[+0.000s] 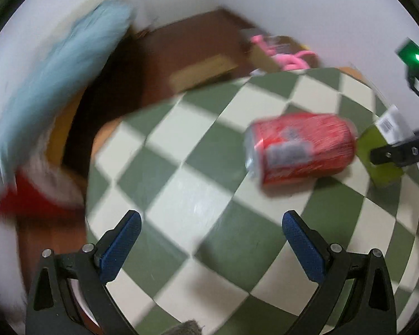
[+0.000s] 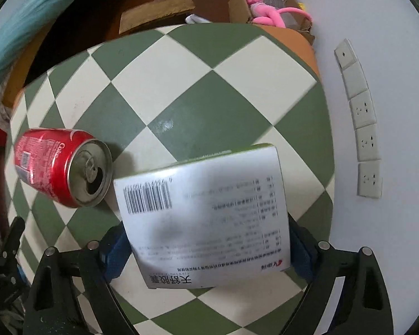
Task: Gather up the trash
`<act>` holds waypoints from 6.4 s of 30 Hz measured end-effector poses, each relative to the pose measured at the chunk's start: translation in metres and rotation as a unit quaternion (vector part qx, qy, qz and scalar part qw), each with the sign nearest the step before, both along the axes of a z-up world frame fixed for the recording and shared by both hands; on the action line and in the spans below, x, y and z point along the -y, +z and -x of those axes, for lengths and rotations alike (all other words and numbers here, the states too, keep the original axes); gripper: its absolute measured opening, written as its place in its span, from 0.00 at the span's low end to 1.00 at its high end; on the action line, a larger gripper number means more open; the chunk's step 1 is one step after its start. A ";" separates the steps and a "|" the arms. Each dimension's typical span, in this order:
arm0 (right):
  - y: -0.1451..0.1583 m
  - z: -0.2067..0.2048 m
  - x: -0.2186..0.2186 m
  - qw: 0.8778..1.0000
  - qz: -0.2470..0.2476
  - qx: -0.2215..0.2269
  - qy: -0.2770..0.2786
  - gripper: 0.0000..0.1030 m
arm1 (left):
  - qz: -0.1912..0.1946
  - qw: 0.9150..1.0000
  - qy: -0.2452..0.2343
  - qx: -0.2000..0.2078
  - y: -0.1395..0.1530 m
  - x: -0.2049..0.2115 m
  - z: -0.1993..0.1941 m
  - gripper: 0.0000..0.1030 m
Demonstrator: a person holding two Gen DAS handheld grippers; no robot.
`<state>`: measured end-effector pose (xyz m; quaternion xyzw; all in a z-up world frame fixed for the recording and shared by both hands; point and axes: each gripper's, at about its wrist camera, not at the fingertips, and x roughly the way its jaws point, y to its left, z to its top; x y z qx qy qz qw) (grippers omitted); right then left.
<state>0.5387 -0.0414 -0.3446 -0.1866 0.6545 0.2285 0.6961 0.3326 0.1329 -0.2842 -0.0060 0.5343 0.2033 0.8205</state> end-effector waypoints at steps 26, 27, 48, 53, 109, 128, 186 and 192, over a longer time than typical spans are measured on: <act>-0.009 -0.015 0.050 0.998 0.008 -0.043 -0.043 0.92 | -0.065 0.926 -0.329 -0.174 -0.039 0.052 -0.109 0.74; -0.009 -0.015 0.051 0.998 0.006 -0.040 -0.043 0.91 | -0.058 0.928 -0.326 -0.169 -0.037 0.052 -0.107 0.74; 0.078 0.109 0.029 0.989 -0.131 0.051 -0.036 0.90 | 0.055 0.992 -0.100 0.061 0.056 0.005 0.034 0.67; 0.110 0.153 -0.001 0.985 -0.163 0.062 -0.007 0.90 | 0.059 0.990 -0.044 0.117 0.095 -0.020 0.096 0.67; -0.010 0.486 -0.336 0.963 -0.053 0.000 0.265 1.00 | 0.137 0.904 0.404 0.026 -0.018 -0.239 0.467 0.96; 0.146 0.533 -0.210 0.946 -0.180 0.020 0.267 1.00 | 0.104 0.921 0.362 0.097 0.109 -0.139 0.495 0.96; 0.317 0.586 -0.108 0.892 -0.307 -0.030 0.332 1.00 | 0.128 0.919 0.298 0.225 0.248 -0.053 0.563 1.00; 0.318 0.587 -0.106 0.891 -0.306 -0.030 0.333 1.00 | 0.126 0.921 0.292 0.227 0.253 -0.051 0.561 1.00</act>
